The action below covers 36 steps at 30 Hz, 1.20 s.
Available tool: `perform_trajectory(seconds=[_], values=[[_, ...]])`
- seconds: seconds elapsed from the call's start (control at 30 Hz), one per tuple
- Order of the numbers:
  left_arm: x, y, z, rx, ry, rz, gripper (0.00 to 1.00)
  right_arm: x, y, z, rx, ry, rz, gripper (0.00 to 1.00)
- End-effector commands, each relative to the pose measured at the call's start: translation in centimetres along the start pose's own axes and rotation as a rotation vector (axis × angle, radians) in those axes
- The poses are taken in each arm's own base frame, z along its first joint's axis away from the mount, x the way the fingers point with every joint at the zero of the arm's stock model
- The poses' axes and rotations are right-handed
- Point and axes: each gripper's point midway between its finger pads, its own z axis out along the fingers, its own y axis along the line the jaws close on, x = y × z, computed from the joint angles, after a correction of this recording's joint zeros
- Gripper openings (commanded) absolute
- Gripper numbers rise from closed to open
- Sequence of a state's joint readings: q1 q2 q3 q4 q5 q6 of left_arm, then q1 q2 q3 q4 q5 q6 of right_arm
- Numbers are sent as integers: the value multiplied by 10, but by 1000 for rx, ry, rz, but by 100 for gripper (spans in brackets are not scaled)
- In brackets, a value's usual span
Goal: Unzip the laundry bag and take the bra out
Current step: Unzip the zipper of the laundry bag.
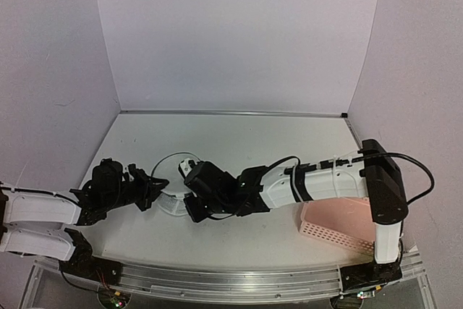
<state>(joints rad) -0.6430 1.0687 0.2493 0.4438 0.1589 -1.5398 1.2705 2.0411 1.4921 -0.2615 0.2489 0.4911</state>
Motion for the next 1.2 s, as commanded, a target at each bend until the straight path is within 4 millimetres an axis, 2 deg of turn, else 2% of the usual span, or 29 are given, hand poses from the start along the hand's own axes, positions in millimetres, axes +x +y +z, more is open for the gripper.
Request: perform_trajectory(seconds=[0.0,0.17,0.33,0.57,0.9,1.17], values=[[8,-16,3,28,47,74,0,-16,-6,-30,6,-55,-44,0],[19,-17,10,19,122,150,0,-8,-15,-38,4,-45,-88,0],[32,-19,19,9,214,214,0,1,-34,-42,15,-24,-89,0],[47,-40,31,55,319,324,0,12,-63,-50,58,-11,-81,0],[62,-76,55,161,516,496,0,29,-120,-66,180,-37,-20,0],[57,-70,80,129,616,561,0,37,-160,-82,250,-53,19,0]])
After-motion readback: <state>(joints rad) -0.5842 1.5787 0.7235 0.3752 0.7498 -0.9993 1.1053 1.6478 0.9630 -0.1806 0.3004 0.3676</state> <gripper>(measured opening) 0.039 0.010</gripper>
